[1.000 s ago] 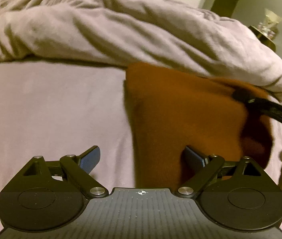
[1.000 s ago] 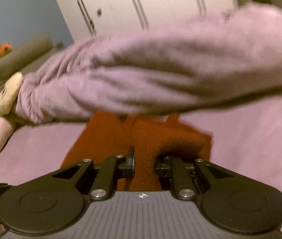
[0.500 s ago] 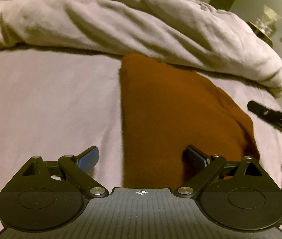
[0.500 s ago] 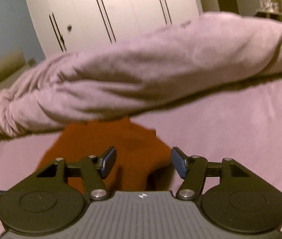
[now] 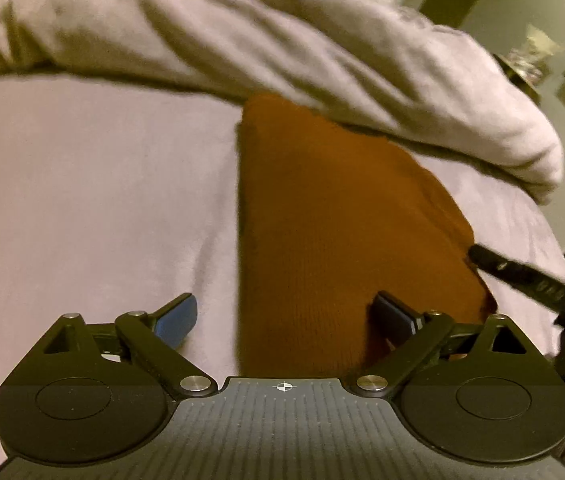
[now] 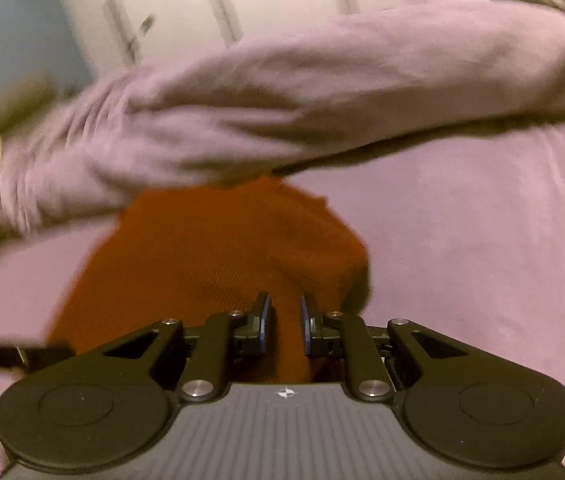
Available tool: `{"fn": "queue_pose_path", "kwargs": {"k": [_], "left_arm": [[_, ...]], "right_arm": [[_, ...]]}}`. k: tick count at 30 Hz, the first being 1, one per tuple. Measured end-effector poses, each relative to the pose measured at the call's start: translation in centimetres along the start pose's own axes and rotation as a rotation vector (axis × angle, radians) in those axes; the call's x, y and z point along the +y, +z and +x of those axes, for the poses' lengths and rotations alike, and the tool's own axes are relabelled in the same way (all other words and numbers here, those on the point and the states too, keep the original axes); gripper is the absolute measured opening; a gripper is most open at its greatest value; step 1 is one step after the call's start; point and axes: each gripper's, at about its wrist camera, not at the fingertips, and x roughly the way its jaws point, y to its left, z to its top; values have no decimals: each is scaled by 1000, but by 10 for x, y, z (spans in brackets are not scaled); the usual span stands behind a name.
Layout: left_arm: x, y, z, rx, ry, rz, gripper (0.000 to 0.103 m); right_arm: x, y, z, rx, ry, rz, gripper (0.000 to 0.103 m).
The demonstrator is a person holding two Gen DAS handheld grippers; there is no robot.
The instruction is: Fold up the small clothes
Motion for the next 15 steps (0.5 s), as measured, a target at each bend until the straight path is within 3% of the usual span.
{"fn": "queue_pose_path", "kwargs": {"k": [1,3,4,8,15], "left_arm": [[-1,-6,-6,-13,5,27,98],[-4,-21,-14,-27,6,70,98],[-5,-28,-15,-22,5,82,98],[-12,-48,5,47,67,112,98],[-14,-40,20,28,144,65,96]], "right_arm": [[-5,-2,-9,-10,14,30,23],[-23,-13,-29,-15,61,158,46],[-32,-22,-36,2,94,230,49],[-49,-64,-40,77,246,485,51],[-43,-79,-16,88,365,679,51]]}}
